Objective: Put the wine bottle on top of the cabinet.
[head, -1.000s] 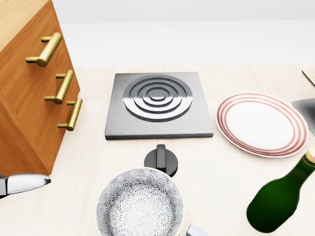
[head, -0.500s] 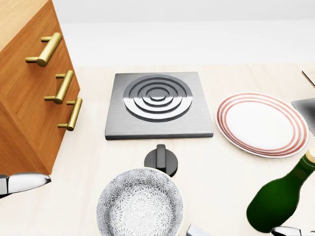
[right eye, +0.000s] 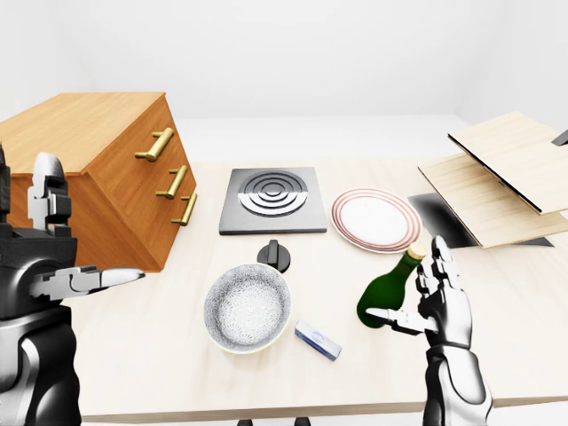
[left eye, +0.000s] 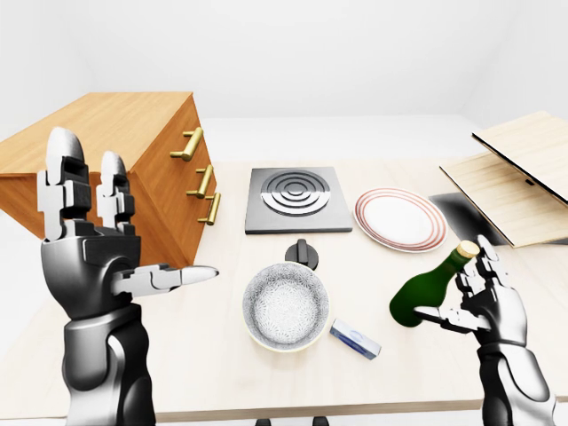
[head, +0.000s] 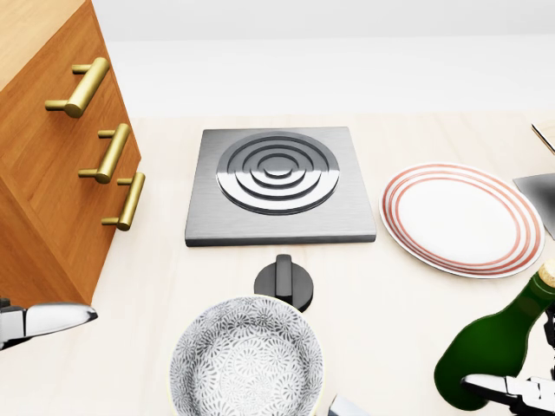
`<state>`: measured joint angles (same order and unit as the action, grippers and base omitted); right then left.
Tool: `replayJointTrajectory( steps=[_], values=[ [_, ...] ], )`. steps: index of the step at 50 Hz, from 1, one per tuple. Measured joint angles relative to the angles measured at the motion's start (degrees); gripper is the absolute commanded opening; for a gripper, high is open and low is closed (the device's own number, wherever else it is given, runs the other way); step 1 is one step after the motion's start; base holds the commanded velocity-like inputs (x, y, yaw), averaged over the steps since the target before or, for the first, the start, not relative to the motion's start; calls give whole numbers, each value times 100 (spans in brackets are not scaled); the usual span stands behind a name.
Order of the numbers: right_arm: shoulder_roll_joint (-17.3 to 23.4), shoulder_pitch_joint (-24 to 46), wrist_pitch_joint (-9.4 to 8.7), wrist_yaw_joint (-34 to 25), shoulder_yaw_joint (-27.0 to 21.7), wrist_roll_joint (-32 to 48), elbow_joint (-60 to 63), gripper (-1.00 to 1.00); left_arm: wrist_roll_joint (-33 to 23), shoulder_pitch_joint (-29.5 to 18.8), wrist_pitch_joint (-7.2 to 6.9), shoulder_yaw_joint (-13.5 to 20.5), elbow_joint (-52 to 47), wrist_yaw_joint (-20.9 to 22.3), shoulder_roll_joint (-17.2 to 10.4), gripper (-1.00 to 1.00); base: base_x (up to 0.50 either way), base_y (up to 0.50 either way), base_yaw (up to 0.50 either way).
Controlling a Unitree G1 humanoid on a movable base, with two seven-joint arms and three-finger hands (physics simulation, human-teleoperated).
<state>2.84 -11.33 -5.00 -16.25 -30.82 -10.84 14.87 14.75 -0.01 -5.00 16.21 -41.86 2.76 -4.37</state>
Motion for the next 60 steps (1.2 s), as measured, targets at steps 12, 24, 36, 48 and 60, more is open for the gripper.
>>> replayJointTrajectory(
  steps=[12, 24, 36, 48, 60],
  values=[
    [274, 283, 0, 130, 166, 73, -99, 98, -18, 51, 0, -32, 108, 9, 28, 100, 0, 0, 0],
    [404, 417, 0, 141, 216, 121, -201, 94, -40, 90, 0, -72, 211, 15, 55, 100, 0, 0, 0],
    [433, 467, 4, 131, 273, 112, -354, -100, -71, 114, 0, -94, 304, 23, 66, 100, 0, 0, 0],
    [347, 388, -1, -123, 381, -60, -166, -100, -77, 125, 0, -96, 341, 27, 68, 100, 0, 0, 0],
    [55, 130, 0, -524, 548, 338, 1053, -100, -55, 153, 0, -74, 346, 49, 73, 100, 0, 0, 0]
  ],
)
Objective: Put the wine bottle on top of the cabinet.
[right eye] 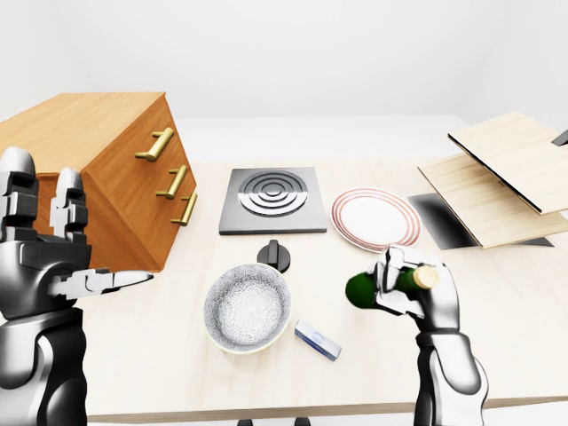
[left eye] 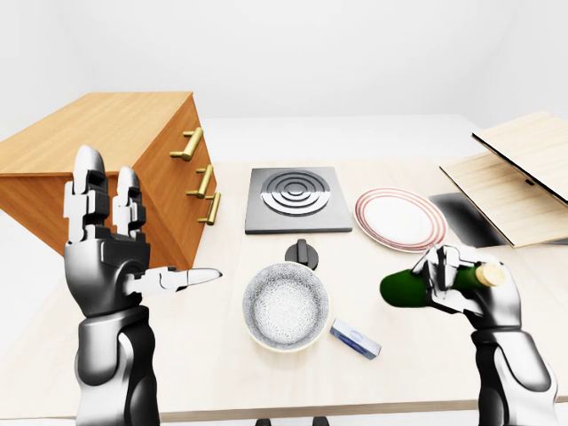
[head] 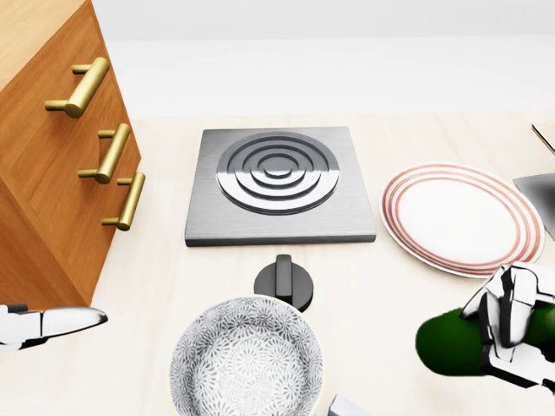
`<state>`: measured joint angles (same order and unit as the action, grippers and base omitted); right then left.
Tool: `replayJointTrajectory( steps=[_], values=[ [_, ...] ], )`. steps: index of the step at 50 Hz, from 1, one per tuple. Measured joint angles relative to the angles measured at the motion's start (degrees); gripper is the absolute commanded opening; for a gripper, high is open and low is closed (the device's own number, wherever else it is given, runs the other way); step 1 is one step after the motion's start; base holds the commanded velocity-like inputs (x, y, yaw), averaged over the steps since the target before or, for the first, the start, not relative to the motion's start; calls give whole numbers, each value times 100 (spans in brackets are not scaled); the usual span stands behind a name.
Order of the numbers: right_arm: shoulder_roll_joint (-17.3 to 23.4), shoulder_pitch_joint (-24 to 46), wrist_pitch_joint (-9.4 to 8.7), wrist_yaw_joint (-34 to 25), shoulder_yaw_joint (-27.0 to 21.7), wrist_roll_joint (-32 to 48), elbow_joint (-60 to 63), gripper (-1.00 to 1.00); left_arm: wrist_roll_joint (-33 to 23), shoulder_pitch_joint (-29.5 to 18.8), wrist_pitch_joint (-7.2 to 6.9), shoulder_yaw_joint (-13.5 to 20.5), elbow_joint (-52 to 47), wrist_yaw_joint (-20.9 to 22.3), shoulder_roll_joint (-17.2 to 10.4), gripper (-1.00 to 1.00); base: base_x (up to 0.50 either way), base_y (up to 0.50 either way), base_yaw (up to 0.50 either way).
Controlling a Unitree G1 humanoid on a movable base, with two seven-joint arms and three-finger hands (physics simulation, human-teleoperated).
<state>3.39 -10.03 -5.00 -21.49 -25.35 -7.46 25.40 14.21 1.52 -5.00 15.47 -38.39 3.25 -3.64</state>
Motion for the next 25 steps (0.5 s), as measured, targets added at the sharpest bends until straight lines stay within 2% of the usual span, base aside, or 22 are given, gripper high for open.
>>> replayJointTrajectory(
  steps=[9, 25],
  values=[
    [-46, 174, 0, -89, 198, 302, 1306, -100, 42, 16, 0, 48, 25, 15, -4, 100, 0, 0, 0],
    [225, 907, 0, -57, 260, 351, 2816, -100, 122, 18, 0, 114, 65, 21, -23, 100, 0, 0, 0]
  ],
)
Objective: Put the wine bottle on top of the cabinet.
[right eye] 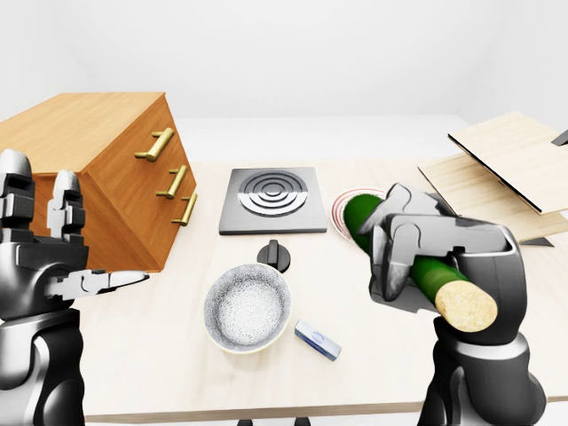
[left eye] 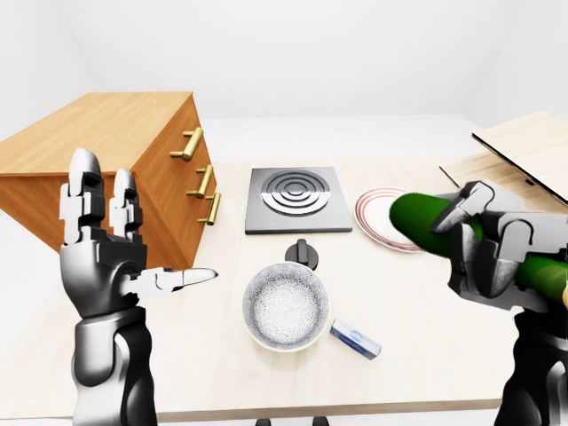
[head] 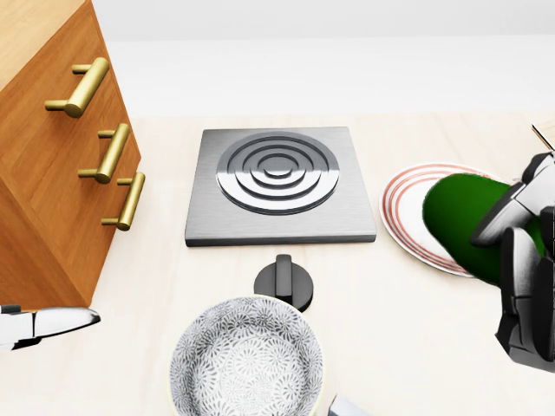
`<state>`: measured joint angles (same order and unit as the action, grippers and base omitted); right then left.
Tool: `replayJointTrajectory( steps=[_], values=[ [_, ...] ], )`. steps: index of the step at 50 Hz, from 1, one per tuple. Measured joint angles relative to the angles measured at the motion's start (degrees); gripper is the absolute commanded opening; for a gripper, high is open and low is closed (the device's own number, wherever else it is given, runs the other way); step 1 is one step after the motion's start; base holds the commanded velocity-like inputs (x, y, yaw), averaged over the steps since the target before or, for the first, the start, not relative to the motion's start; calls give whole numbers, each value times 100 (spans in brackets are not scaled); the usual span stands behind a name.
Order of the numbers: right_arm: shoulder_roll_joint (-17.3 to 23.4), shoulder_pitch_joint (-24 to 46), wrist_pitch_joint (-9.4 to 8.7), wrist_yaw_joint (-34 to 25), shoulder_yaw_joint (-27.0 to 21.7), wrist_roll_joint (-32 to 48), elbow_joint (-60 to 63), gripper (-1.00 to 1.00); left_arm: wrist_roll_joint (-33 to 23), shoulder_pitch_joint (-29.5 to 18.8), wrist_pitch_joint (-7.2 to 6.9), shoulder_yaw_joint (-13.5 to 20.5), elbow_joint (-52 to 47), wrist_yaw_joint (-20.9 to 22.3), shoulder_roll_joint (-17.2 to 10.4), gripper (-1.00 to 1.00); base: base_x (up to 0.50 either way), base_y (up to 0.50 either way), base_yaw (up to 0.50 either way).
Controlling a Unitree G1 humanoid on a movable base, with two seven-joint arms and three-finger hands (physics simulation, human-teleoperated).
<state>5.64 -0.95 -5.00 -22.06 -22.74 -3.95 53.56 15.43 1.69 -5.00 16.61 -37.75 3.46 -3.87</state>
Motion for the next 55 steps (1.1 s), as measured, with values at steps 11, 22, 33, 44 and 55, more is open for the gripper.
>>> replayJointTrajectory(
  steps=[11, 22, 33, 44, 55],
  values=[
    [271, 582, 0, 145, 122, -104, 166, -100, 25, 11, 0, 17, -60, 2, -4, 100, 0, 0, 0],
    [434, 1002, 0, 245, 384, -93, -118, -100, 69, -87, 0, 15, -455, -70, -37, 100, 0, 0, 0],
    [682, 1779, 0, 298, 663, -127, -952, -100, 126, -249, 0, 14, -802, -169, -96, 100, 0, 0, 0],
    [883, 2661, 0, 254, 980, -41, -1588, -100, 201, -426, 0, -20, -1140, -258, -175, 100, 0, 0, 0],
    [860, 3112, 0, 204, 1217, 48, -2039, -100, -128, -802, 0, -436, -1185, -327, -198, 100, 0, 0, 0]
  ],
)
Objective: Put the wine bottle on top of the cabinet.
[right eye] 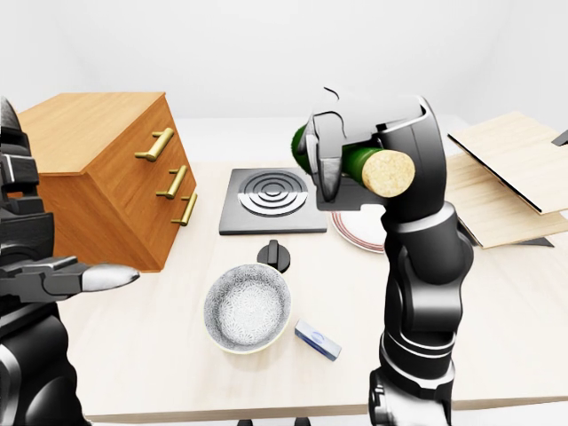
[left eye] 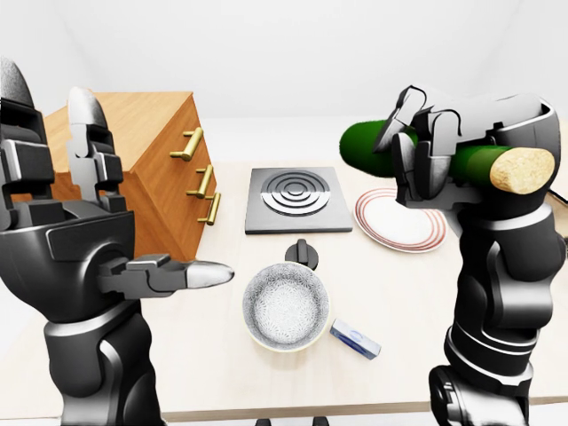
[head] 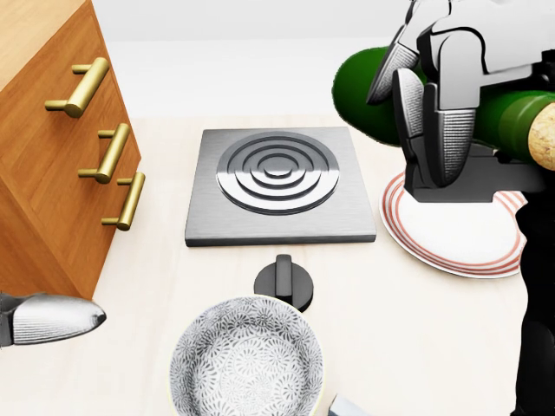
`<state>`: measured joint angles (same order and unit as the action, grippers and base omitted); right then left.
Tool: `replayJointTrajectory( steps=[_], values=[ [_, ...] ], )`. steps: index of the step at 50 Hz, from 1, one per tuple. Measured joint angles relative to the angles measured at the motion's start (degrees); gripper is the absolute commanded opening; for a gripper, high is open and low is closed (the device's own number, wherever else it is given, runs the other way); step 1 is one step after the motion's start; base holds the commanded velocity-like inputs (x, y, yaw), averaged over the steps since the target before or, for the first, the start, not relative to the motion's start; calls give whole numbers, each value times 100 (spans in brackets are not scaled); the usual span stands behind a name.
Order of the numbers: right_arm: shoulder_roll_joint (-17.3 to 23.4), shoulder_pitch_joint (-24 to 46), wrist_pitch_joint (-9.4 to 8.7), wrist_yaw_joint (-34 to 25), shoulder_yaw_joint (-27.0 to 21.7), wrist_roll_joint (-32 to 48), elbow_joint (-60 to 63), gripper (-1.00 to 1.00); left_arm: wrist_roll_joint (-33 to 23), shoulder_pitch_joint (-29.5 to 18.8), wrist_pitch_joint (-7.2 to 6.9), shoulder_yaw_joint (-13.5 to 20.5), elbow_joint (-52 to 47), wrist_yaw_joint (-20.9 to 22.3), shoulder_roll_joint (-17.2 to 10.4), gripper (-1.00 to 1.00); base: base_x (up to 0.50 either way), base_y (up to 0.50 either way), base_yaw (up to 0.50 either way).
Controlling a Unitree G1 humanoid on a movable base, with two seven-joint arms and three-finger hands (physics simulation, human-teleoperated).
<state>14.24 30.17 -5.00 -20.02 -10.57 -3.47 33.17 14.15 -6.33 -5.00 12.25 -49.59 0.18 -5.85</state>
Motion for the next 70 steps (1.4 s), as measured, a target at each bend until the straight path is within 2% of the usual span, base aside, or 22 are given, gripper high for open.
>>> replayJointTrajectory(
  steps=[14, 23, 43, 50, 60, 70],
  values=[
    [-197, 19, 0, -53, 211, 127, -100, -100, -521, -637, 0, -692, -102, -106, 96, 100, 0, 0, 0],
    [-312, 46, 0, -93, 334, 246, -188, -100, -971, -889, 0, -1151, -102, -52, 265, 100, 0, 0, 0],
    [-435, 110, 0, -116, 429, 321, -551, -100, -1884, -1060, 0, -2063, 11, 140, 739, 100, 0, 0, 0],
    [-478, 95, 0, -126, 476, 352, -574, -100, -2147, -1125, 0, -2266, 112, 196, 893, 100, 0, 0, 0],
    [-565, 51, 0, -154, 559, 418, -579, -100, -2420, -1423, 0, -2362, 487, 222, 1096, 100, 0, 0, 0],
    [-626, 49, 0, -180, 603, 470, -645, -100, -2700, -1511, 0, -2569, 777, 243, 1291, 100, 0, 0, 0]
  ],
)
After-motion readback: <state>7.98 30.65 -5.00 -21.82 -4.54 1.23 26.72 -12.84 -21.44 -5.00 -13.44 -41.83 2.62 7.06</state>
